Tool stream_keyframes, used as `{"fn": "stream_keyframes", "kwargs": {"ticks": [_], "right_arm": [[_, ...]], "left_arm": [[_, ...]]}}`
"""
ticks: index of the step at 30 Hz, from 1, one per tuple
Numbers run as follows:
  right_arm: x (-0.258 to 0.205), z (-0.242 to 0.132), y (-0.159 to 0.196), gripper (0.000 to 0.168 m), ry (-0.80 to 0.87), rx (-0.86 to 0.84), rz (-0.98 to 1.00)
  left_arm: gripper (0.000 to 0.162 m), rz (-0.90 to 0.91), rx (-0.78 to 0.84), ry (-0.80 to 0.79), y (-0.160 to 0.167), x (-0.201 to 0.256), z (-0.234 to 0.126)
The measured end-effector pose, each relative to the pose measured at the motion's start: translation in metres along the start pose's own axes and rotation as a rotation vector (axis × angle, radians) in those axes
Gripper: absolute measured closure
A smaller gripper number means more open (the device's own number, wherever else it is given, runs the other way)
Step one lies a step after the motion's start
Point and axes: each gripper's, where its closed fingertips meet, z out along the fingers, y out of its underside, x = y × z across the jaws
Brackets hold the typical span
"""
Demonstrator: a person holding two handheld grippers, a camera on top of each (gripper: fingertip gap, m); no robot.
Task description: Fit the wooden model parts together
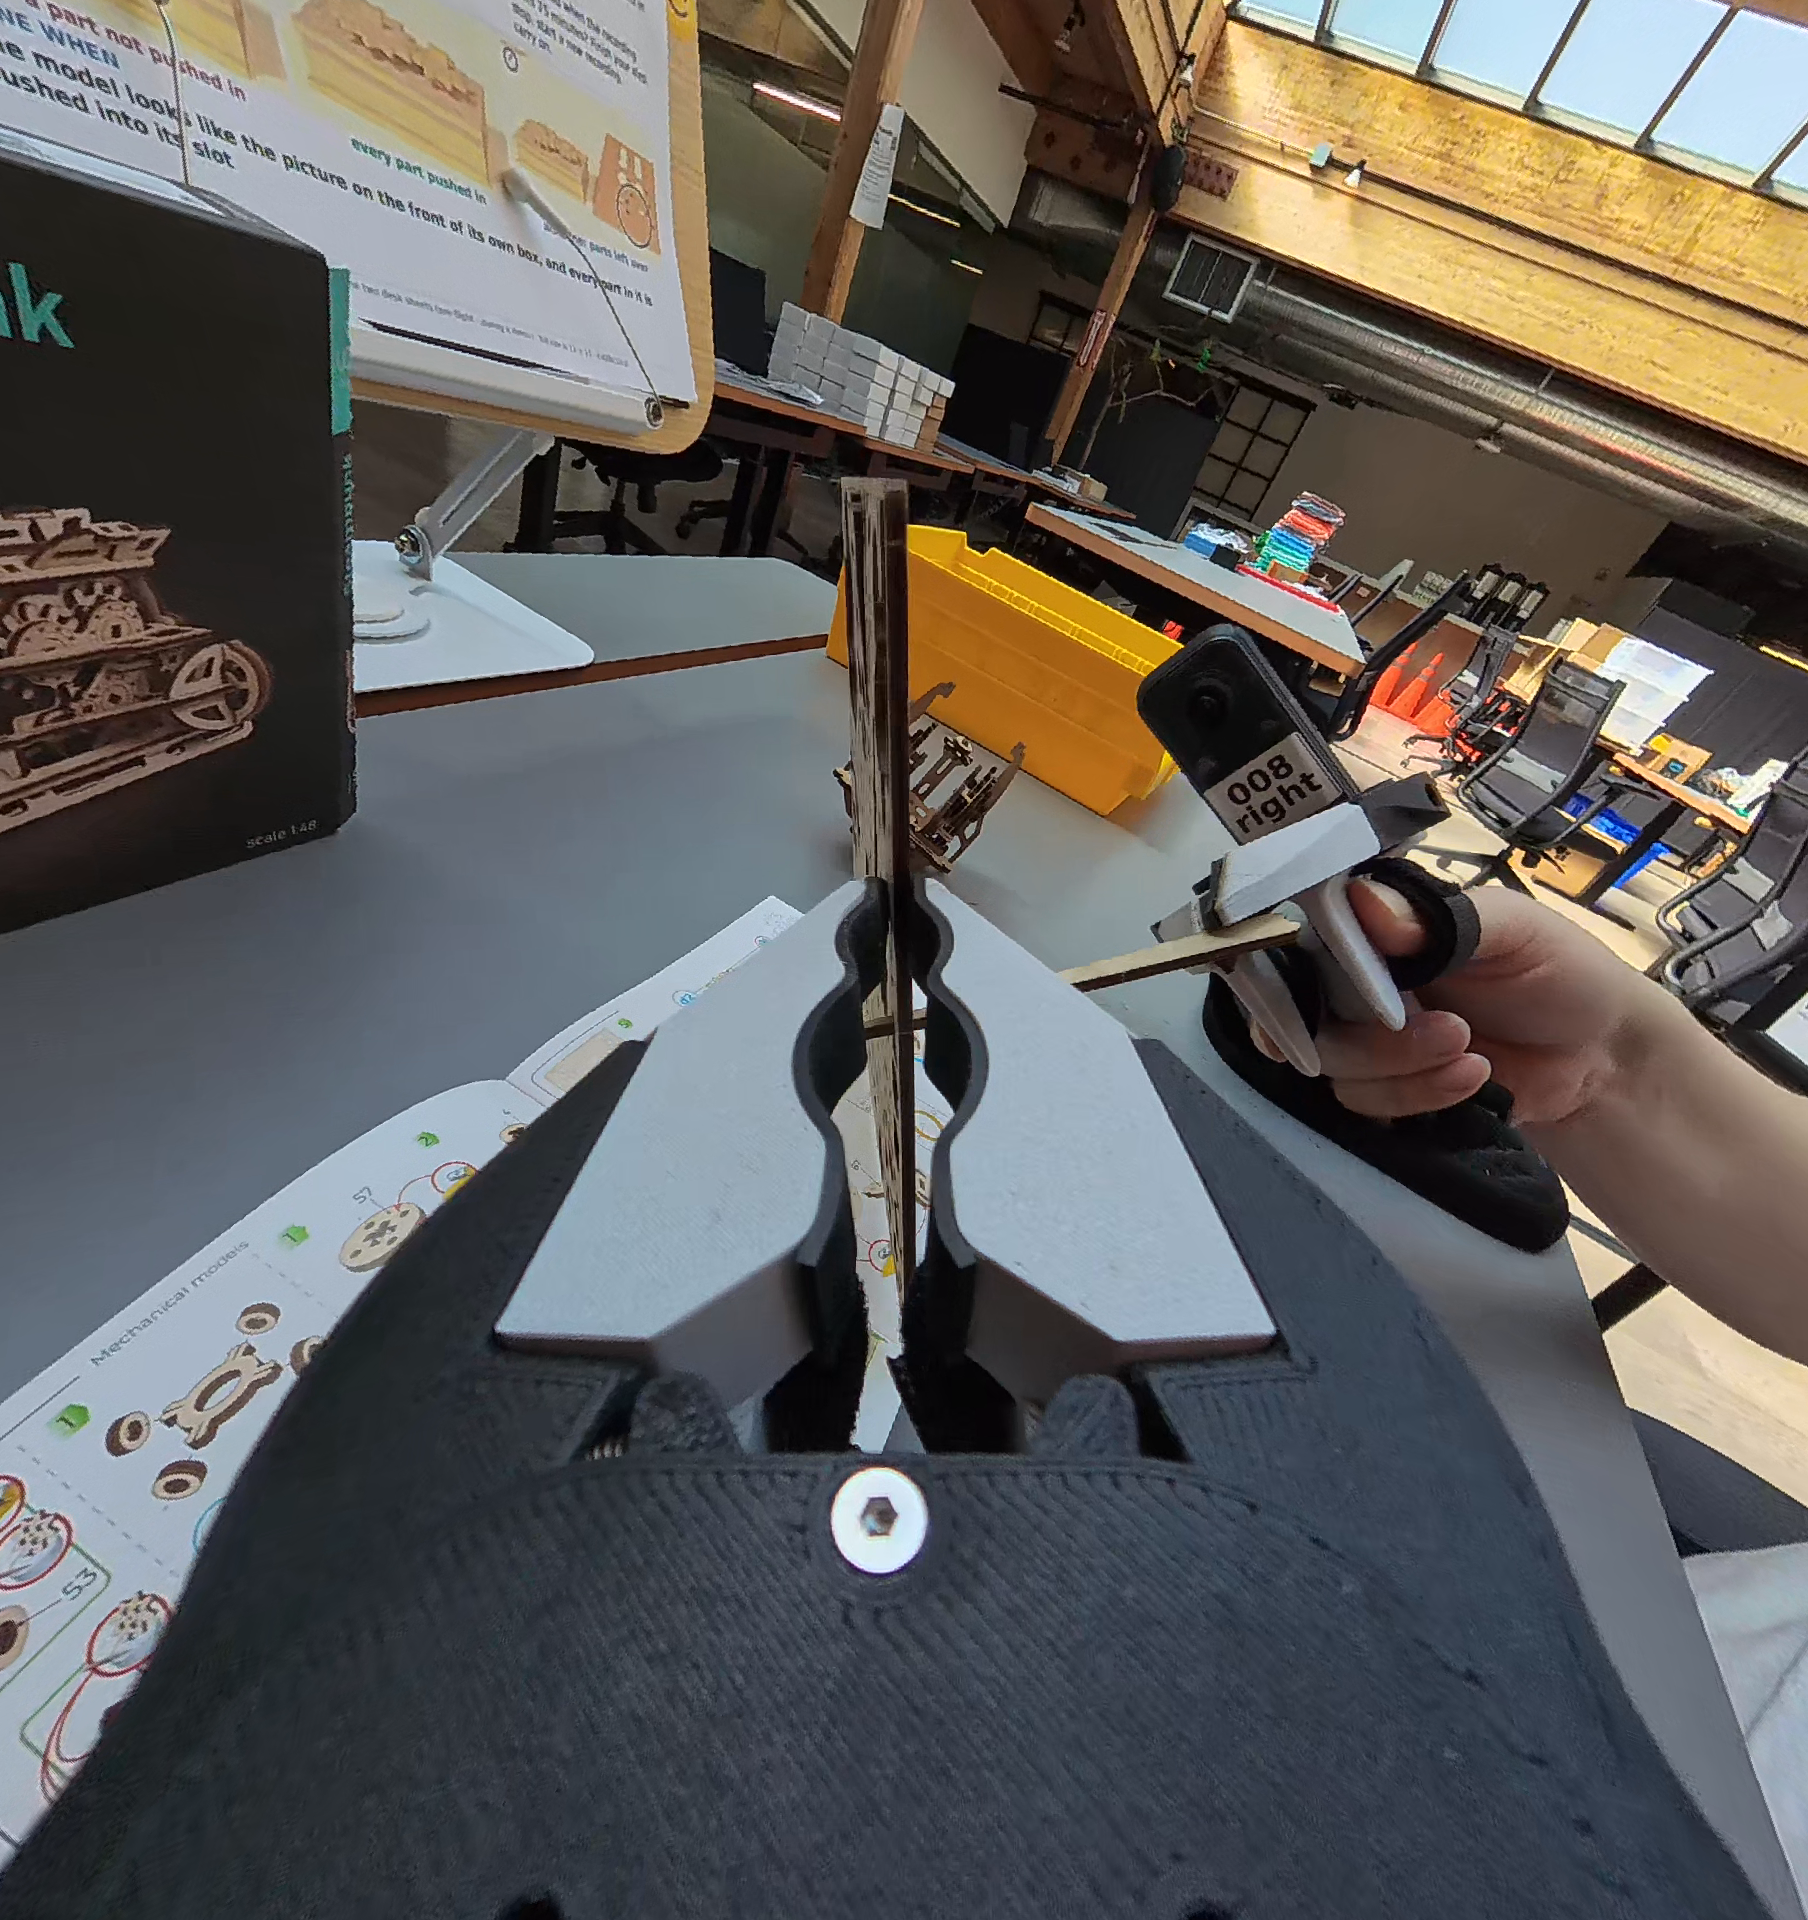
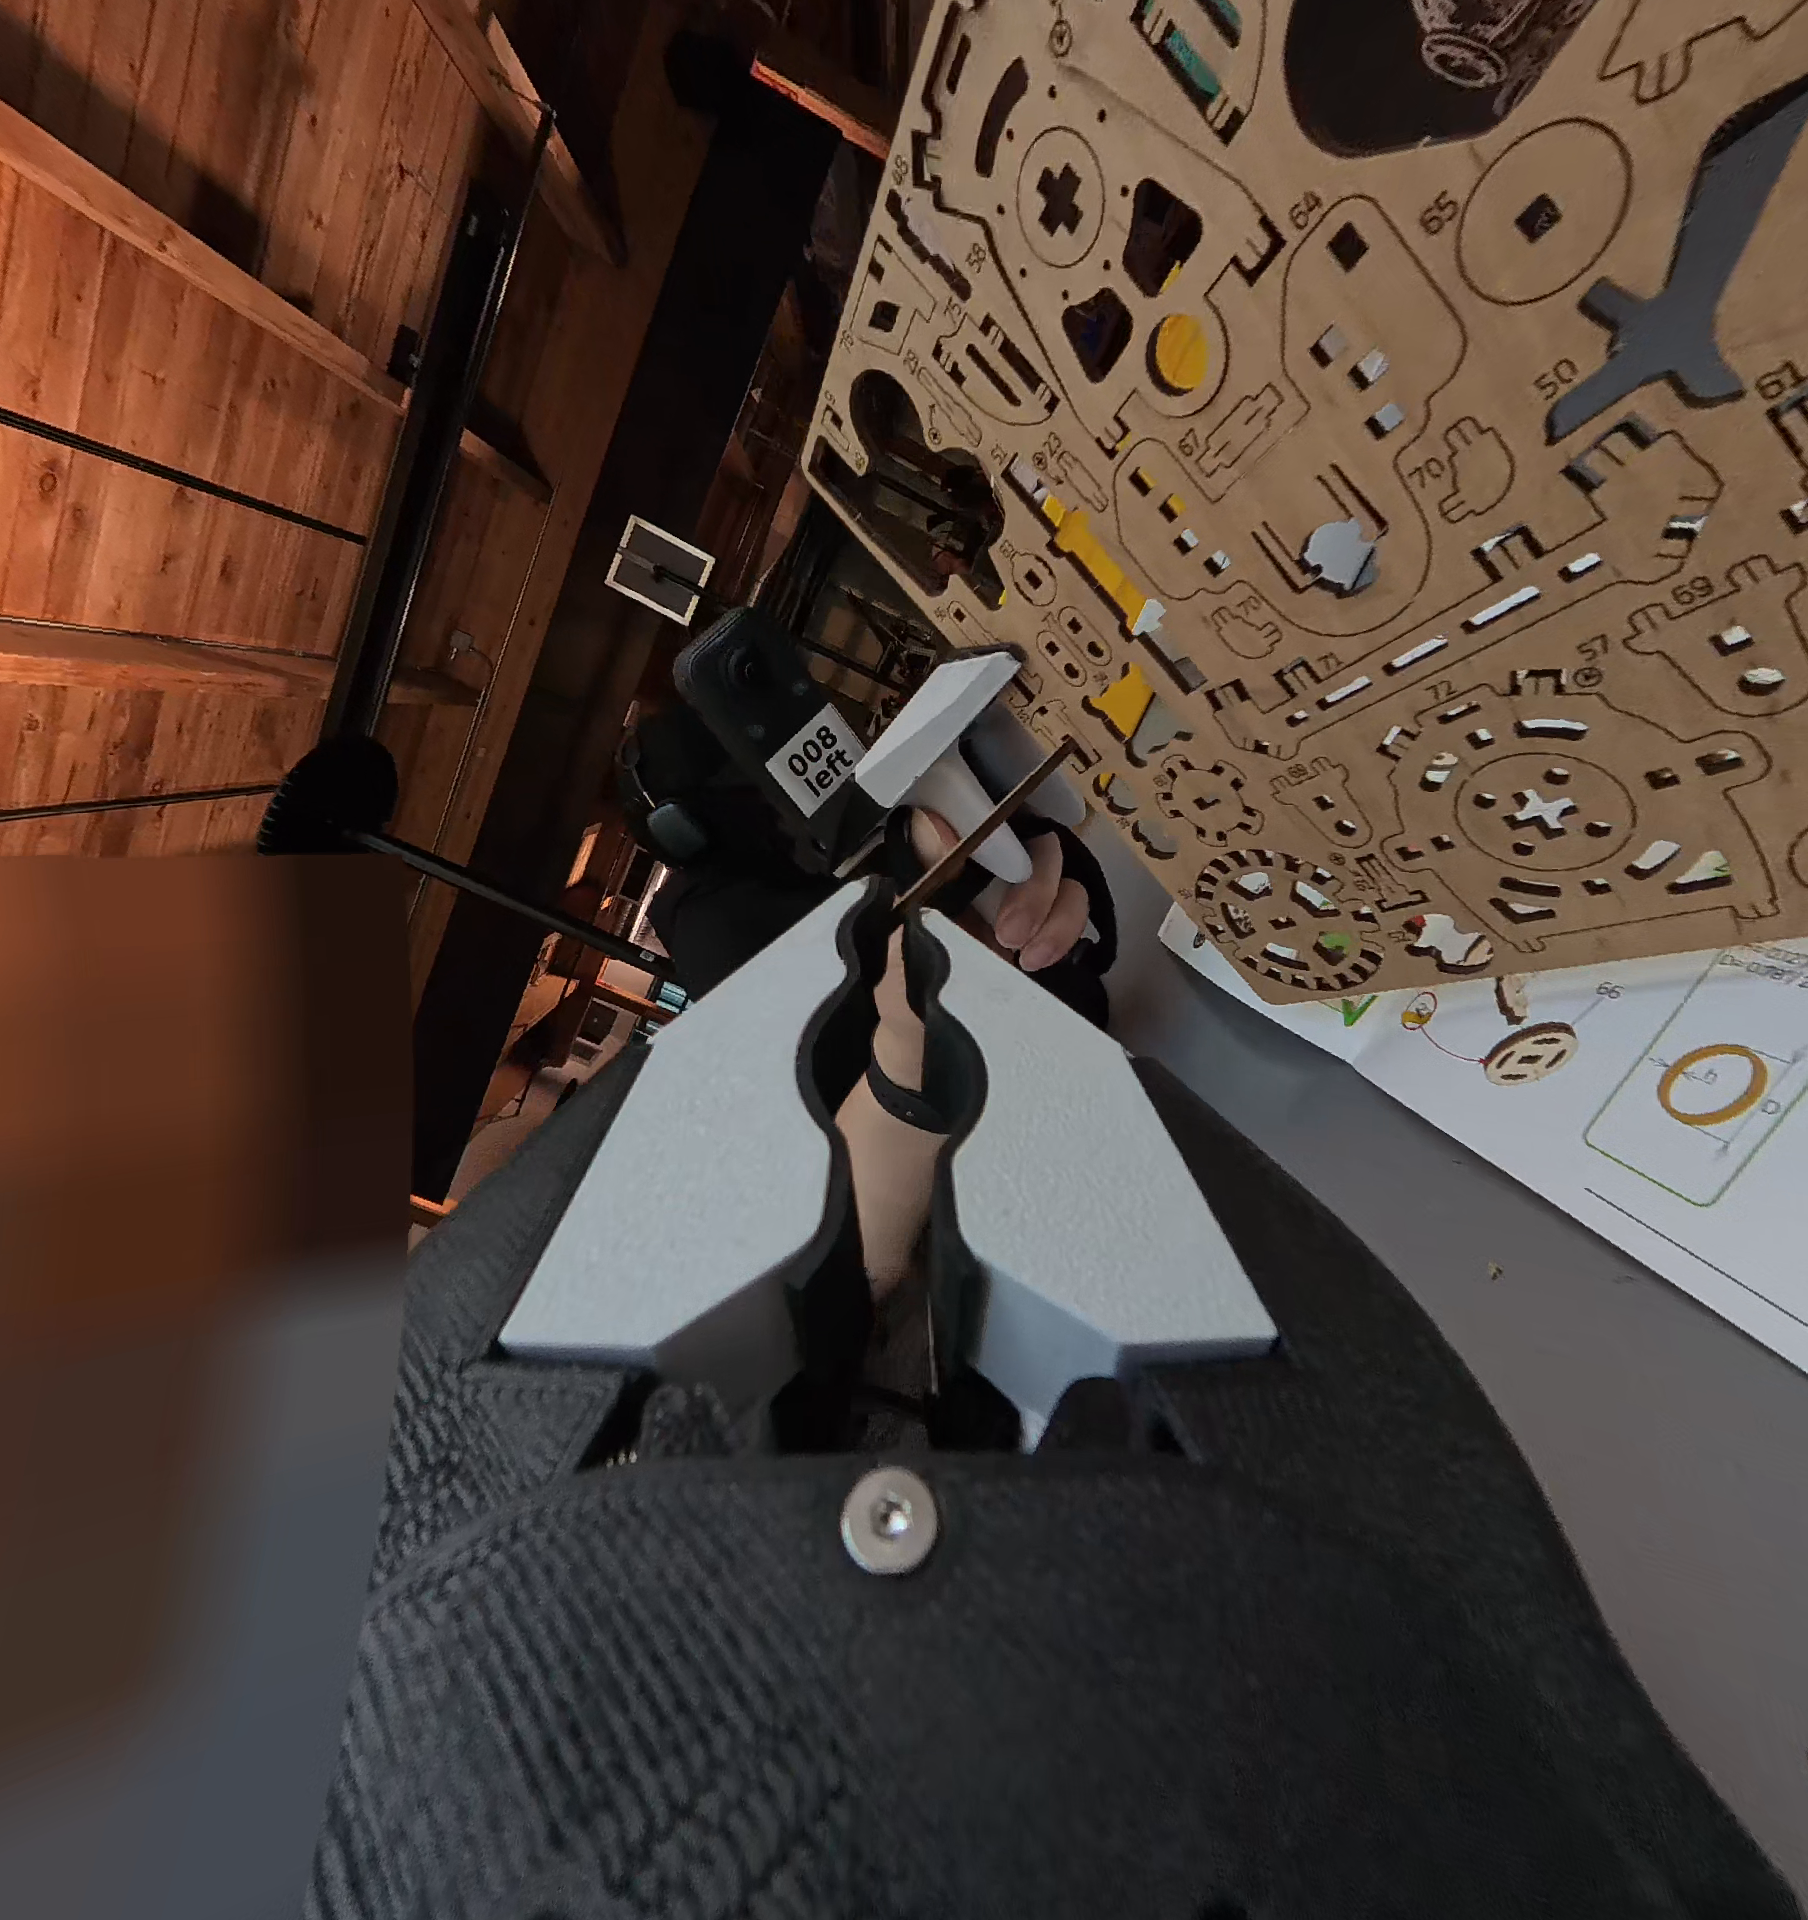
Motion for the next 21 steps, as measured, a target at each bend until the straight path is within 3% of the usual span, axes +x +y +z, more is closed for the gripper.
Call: {"fn": "stream_keyframes", "kwargs": {"ticks": [5,8,9,10,12,15,18,19,21], "right_arm": [[0.001,-0.002,-0.001,0.168,0.004,0.001,-0.026],[-0.011,0.008,0.020,0.165,-0.026,-0.099,-0.190],[-0.011,0.008,0.022,0.164,-0.003,-0.110,-0.280],[-0.012,0.006,0.020,0.140,0.023,-0.102,-0.386],[-0.024,-0.001,0.014,0.127,0.010,-0.066,-0.584],[-0.037,-0.015,0.009,0.126,0.059,-0.019,-1.062],[-0.006,-0.014,0.006,0.133,0.314,-0.095,-1.472],[0.010,-0.012,0.009,0.142,0.382,-0.165,-1.467],[0.026,-0.002,0.035,0.141,0.342,-0.279,-1.291]], "left_arm": [[0.159,0.000,0.011,-0.008,0.000,0.000,0.001],[0.162,-0.037,0.002,0.025,0.003,0.005,0.003],[0.162,-0.054,0.006,0.025,0.003,0.004,0.003],[0.162,-0.064,0.006,0.018,0.003,0.002,0.003],[0.162,-0.085,0.000,0.020,0.004,-0.001,0.002],[0.162,-0.140,-0.010,0.033,0.005,-0.005,0.001],[0.162,-0.160,-0.014,0.033,0.007,-0.009,0.000],[0.162,-0.159,-0.015,0.028,0.007,-0.010,0.000],[0.162,-0.153,-0.018,0.022,0.008,-0.011,0.000]]}}
